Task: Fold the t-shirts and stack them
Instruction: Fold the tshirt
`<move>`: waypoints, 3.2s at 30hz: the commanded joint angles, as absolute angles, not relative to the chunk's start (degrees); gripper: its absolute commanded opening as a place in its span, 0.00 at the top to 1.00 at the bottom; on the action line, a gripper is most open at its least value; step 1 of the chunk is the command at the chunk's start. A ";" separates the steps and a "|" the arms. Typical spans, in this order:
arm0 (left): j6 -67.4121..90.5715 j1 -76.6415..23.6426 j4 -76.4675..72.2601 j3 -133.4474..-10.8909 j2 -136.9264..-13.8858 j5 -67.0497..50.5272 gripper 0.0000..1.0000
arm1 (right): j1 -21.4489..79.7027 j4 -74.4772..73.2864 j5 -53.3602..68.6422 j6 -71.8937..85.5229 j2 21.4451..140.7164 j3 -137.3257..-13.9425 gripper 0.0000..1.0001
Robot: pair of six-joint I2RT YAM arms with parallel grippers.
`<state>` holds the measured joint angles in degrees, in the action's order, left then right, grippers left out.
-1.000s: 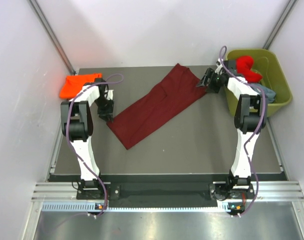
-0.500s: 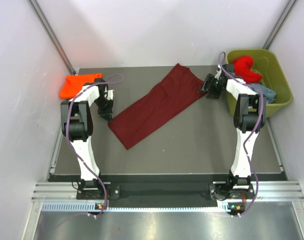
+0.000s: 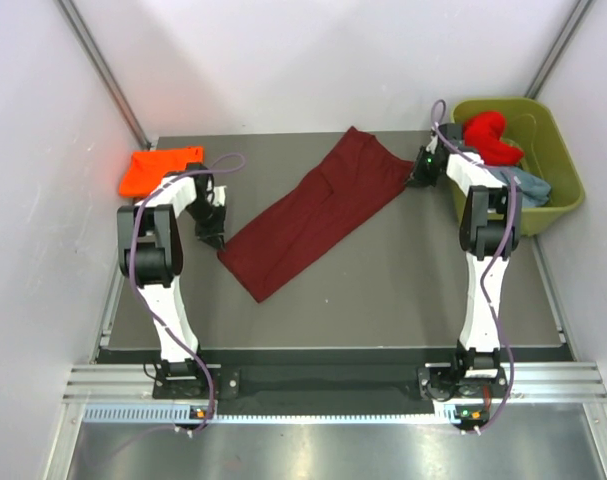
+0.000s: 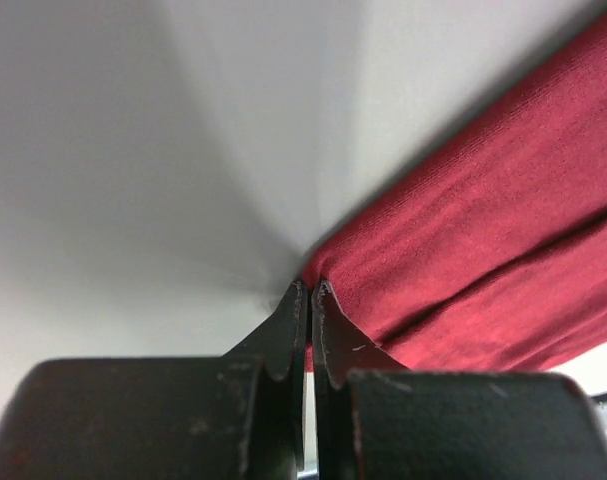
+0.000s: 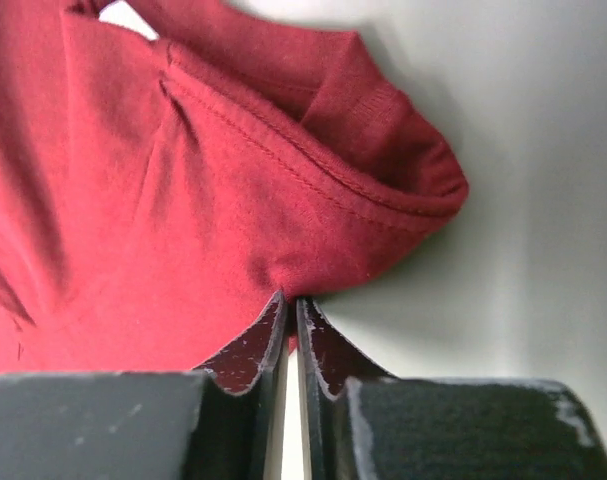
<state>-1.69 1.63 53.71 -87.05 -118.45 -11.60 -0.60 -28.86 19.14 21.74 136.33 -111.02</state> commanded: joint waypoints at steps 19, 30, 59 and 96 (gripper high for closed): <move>-2.55 -8.78 58.80 -67.95 -101.79 -24.34 1.00 | 7.47 -21.27 19.69 26.45 151.96 -138.78 0.92; -2.20 -16.68 58.27 -67.15 -99.05 -26.45 1.00 | 7.21 -19.60 18.81 26.98 155.48 -142.20 0.92; 2.90 -33.66 55.37 -66.35 -99.06 -28.59 0.54 | 5.54 -18.97 20.65 25.75 155.59 -143.02 0.64; 21.79 -24.43 33.86 -46.25 -92.03 -32.87 0.39 | 14.41 -19.60 36.47 42.54 75.41 -29.53 0.50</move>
